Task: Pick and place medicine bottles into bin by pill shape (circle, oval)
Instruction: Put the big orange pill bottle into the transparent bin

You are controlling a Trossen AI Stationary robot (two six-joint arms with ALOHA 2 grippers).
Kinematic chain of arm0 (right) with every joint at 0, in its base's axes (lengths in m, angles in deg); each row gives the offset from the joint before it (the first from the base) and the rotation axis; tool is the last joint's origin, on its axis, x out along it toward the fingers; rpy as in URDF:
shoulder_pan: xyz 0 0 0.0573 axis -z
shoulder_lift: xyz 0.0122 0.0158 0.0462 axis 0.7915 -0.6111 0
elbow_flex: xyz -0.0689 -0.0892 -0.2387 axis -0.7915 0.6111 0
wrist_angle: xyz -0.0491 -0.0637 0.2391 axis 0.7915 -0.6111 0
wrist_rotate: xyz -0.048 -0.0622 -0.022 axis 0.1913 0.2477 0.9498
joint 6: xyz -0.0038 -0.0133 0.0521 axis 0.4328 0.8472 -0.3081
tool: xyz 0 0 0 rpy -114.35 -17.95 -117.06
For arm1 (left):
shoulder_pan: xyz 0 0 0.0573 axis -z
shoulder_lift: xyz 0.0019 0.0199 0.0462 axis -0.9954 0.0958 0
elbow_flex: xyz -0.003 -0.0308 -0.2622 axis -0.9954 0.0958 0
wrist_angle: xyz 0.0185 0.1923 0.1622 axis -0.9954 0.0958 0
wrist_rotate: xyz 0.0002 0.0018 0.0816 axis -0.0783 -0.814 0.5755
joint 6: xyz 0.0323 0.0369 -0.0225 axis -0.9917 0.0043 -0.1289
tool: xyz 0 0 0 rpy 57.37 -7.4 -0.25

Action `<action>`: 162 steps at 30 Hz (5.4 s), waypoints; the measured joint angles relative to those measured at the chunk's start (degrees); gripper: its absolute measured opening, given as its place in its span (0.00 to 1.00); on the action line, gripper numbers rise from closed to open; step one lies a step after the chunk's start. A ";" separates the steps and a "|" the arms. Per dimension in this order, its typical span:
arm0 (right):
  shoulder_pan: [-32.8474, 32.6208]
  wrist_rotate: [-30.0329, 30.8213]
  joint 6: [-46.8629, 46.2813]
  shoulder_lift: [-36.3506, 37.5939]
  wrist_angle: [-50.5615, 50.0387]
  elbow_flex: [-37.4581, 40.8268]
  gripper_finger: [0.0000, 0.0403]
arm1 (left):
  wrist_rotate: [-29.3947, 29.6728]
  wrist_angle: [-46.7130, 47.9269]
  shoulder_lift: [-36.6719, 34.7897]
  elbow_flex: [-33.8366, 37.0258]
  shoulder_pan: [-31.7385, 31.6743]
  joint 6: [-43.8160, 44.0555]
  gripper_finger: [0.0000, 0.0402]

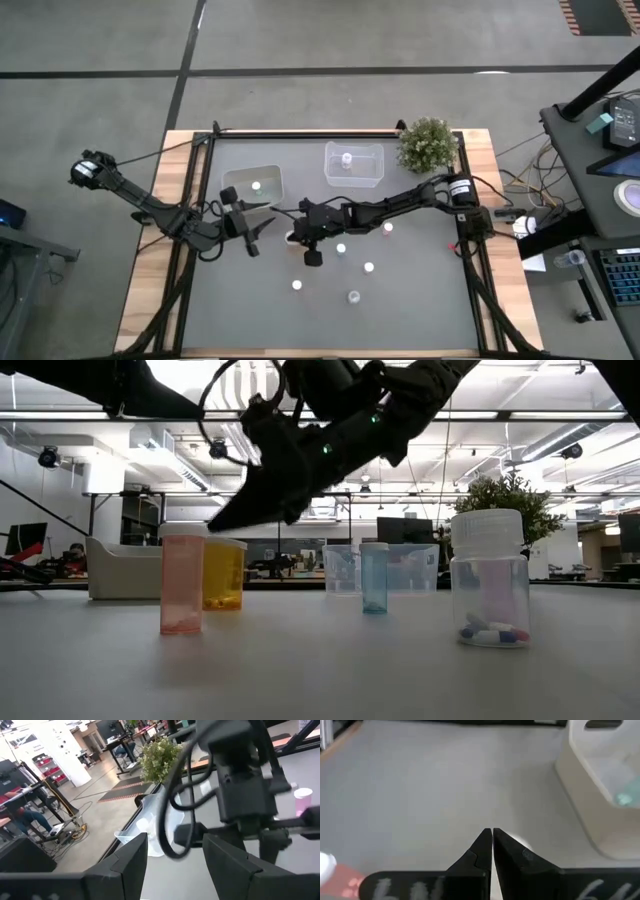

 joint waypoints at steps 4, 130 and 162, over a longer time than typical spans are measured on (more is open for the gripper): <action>0.03 0.01 -0.17 -1.14 0.30 -0.20 0.02 | 0.00 -0.03 0.00 0.00 0.00 0.00 0.44; 0.92 0.02 -2.69 -4.46 15.16 3.69 0.02 | -24.44 0.63 13.51 6.32 -2.67 27.26 0.00; 0.51 -0.14 3.91 0.64 16.56 5.65 0.02 | -24.22 -1.59 13.51 6.25 -2.69 27.36 0.00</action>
